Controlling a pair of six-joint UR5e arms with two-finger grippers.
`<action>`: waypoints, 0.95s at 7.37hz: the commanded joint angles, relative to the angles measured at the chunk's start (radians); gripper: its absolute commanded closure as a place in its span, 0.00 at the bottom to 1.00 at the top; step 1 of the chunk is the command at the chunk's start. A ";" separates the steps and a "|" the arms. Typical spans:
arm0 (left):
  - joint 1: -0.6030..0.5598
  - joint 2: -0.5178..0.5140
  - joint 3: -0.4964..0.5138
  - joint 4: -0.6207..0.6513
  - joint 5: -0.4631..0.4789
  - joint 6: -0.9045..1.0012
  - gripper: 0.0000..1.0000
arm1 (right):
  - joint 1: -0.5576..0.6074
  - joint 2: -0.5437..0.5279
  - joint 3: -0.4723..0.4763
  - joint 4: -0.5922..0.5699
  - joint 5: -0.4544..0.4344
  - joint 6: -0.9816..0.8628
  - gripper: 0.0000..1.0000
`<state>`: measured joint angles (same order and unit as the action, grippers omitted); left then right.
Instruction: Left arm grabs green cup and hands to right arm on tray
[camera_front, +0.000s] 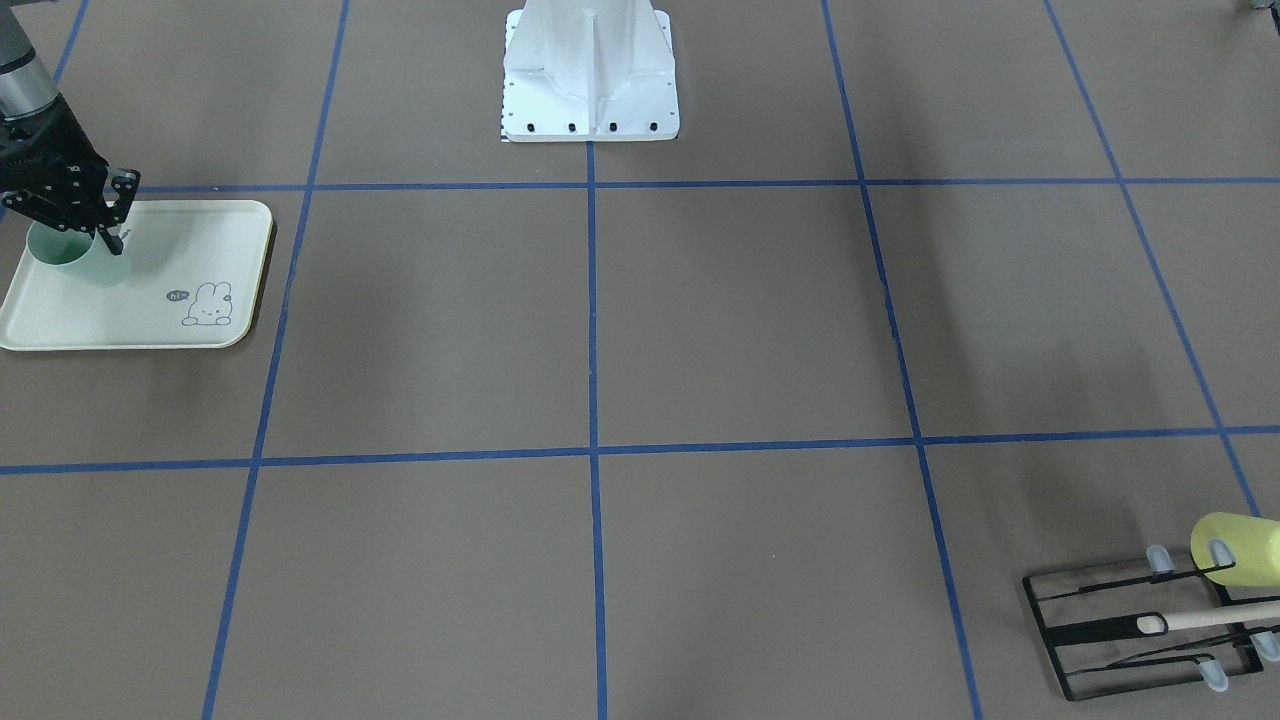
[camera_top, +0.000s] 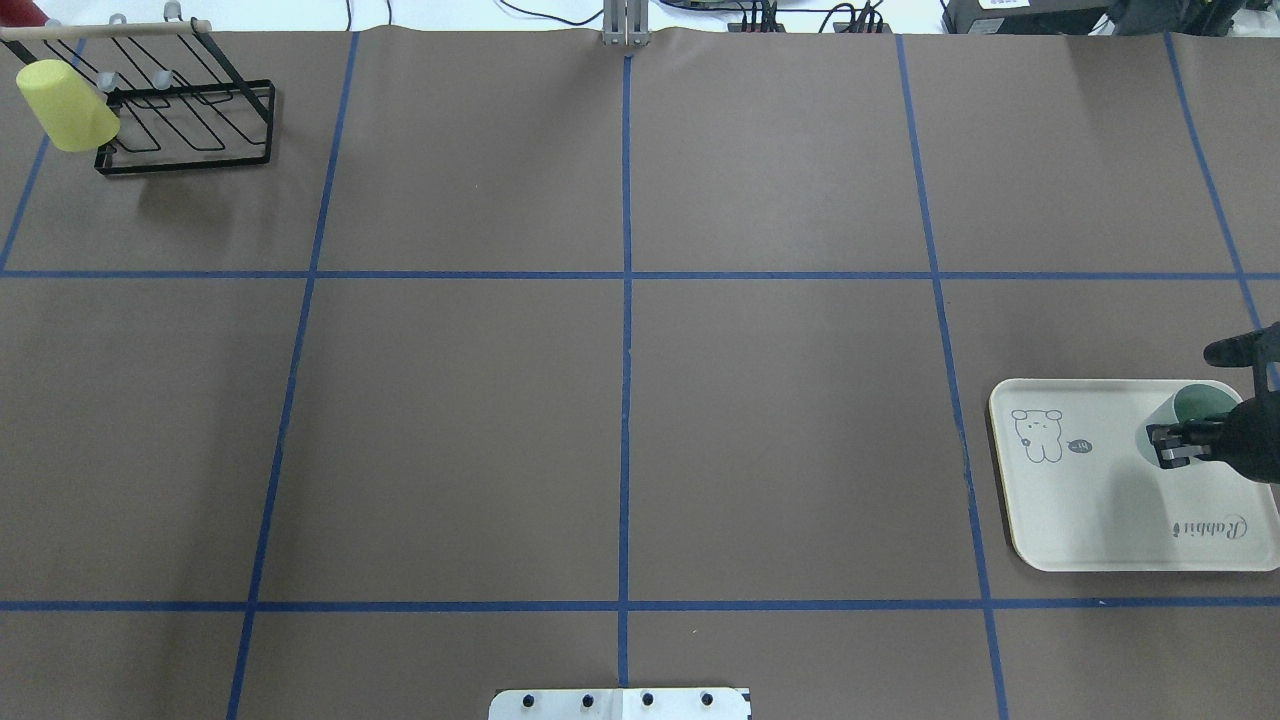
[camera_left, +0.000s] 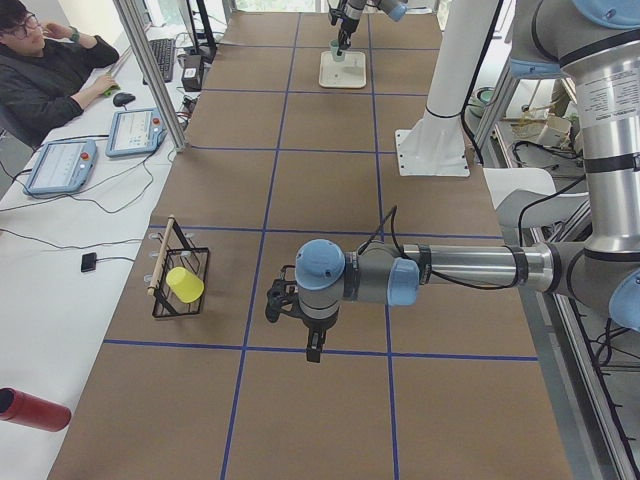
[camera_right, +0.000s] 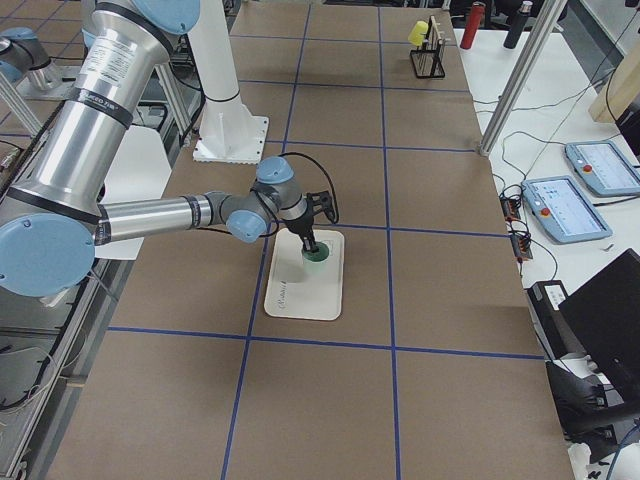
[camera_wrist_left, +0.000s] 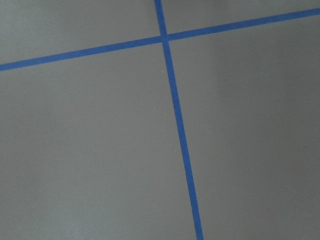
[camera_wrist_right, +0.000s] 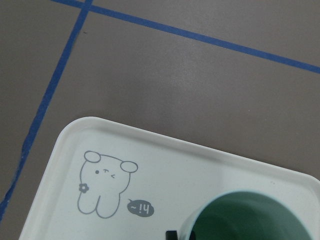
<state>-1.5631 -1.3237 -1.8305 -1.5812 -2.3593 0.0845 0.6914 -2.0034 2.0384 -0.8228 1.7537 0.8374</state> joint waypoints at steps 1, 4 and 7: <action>-0.015 0.001 -0.059 0.104 0.000 0.001 0.00 | -0.012 0.018 -0.018 0.007 -0.003 0.025 1.00; -0.021 0.003 -0.061 0.101 0.000 0.003 0.00 | -0.041 0.060 -0.057 0.007 -0.043 0.025 0.85; -0.021 0.003 -0.059 0.098 0.000 0.004 0.00 | -0.046 0.089 -0.058 0.007 -0.036 0.025 0.01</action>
<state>-1.5845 -1.3208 -1.8901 -1.4829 -2.3593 0.0887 0.6473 -1.9288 1.9819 -0.8161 1.7145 0.8617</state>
